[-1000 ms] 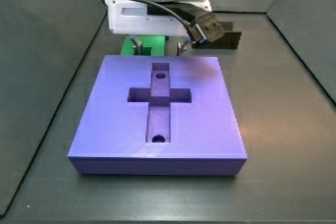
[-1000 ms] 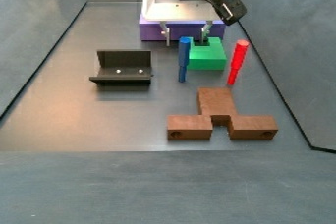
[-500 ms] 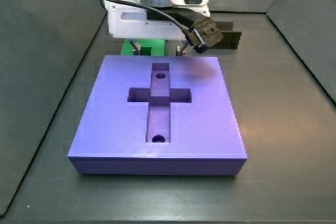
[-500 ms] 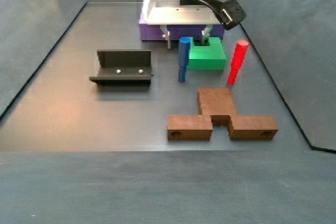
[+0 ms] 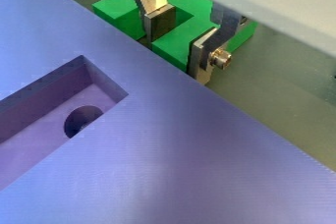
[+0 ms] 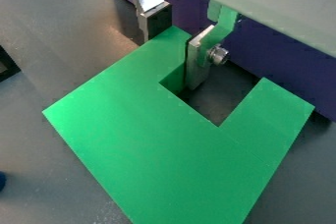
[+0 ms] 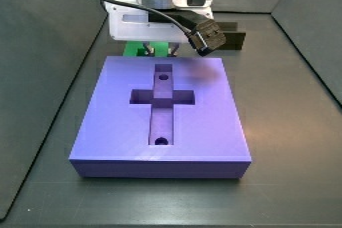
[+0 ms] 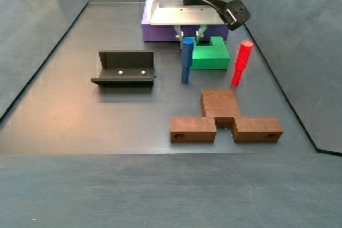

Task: Pick up the green object. Move up. Place the green object on the fixture. Regrasp the green object. Move to above the board. Insert the green object.
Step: Pick up the green object, then move up.

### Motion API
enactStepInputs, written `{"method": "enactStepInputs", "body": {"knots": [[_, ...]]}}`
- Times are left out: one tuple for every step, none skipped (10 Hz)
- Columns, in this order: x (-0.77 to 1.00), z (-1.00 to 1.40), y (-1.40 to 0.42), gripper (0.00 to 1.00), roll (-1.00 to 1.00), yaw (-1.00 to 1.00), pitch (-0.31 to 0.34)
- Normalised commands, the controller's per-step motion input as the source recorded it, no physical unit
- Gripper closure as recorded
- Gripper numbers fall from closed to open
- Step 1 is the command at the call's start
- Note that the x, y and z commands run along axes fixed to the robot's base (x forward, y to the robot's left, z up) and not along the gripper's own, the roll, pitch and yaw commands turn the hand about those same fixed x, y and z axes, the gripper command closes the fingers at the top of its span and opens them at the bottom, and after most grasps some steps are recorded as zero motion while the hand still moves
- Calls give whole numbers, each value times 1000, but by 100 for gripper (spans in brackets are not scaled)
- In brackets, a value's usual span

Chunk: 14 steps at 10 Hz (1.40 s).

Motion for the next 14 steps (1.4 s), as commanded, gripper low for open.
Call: {"method": "enactStepInputs", "body": {"knots": [[0, 0, 0, 100, 0, 0, 0], [0, 0, 0, 100, 0, 0, 0], [0, 0, 0, 100, 0, 0, 0], [0, 0, 0, 100, 0, 0, 0], [0, 0, 0, 100, 0, 0, 0], [0, 0, 0, 100, 0, 0, 0], [0, 0, 0, 100, 0, 0, 0], [0, 0, 0, 100, 0, 0, 0], [0, 0, 0, 100, 0, 0, 0], [0, 0, 0, 100, 0, 0, 0], [0, 0, 0, 100, 0, 0, 0], [0, 0, 0, 100, 0, 0, 0], [0, 833, 0, 100, 0, 0, 0], [-2, 797, 109, 100, 18, -18, 19]]}}
